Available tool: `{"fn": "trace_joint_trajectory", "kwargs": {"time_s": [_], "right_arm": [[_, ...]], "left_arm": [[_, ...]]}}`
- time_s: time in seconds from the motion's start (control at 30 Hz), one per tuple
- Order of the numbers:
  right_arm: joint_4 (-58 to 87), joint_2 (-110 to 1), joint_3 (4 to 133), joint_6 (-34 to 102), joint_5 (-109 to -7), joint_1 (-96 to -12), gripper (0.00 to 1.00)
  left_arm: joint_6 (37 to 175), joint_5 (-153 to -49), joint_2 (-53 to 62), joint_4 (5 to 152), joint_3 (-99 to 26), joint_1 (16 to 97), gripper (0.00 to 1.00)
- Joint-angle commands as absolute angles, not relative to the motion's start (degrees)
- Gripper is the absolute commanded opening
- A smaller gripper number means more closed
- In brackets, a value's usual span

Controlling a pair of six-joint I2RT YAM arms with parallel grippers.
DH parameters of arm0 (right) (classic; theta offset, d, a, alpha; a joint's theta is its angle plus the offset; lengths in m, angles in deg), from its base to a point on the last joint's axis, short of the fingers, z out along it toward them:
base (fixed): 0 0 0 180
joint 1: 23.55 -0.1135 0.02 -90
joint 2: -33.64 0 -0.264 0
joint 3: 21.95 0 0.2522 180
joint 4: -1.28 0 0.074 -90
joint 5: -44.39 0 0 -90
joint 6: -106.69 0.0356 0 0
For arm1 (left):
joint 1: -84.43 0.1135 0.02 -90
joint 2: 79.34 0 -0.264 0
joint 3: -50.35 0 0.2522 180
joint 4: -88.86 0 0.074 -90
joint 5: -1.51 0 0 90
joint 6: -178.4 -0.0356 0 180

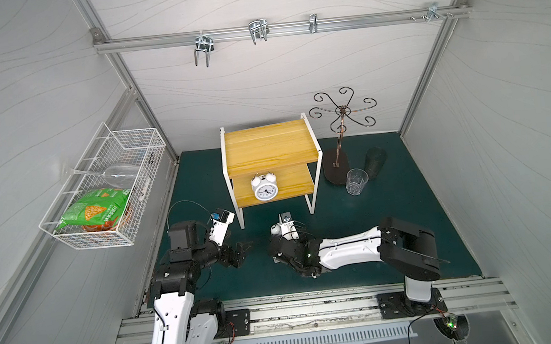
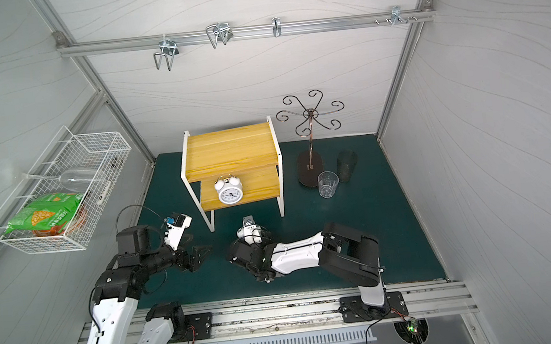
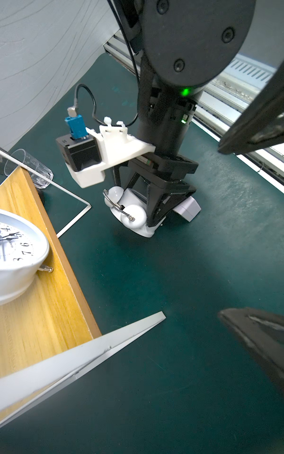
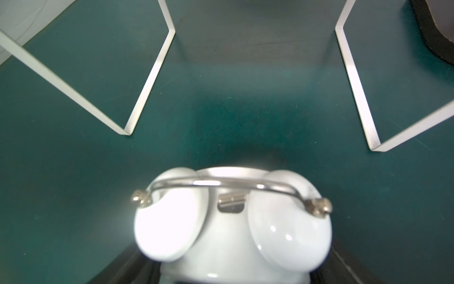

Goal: Place the alarm clocks on the shelf by style
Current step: Pick up the alarm from the center of the board.

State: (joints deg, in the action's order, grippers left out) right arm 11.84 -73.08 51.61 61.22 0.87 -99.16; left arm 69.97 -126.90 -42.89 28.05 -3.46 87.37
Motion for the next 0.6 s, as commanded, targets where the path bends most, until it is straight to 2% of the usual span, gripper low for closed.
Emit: {"fn": "trace_joint_trajectory", "kwargs": {"time_s": [0.0, 0.23, 0.57], "right_arm": [[11.34, -72.55, 51.42, 60.6, 1.76, -98.99, 0.81], [11.35, -67.96, 49.86, 56.5, 2.61, -98.64, 0.79], [17.7, -56.32, 48.96, 51.27, -3.17, -94.85, 0.77]], "left_arm": [[69.24, -127.42, -43.26, 29.22, -3.75, 87.25, 0.99], [69.2, -127.51, -43.36, 29.03, -3.84, 87.25, 0.99], [68.9, -128.03, -43.27, 28.96, -3.84, 87.16, 0.99]]}}
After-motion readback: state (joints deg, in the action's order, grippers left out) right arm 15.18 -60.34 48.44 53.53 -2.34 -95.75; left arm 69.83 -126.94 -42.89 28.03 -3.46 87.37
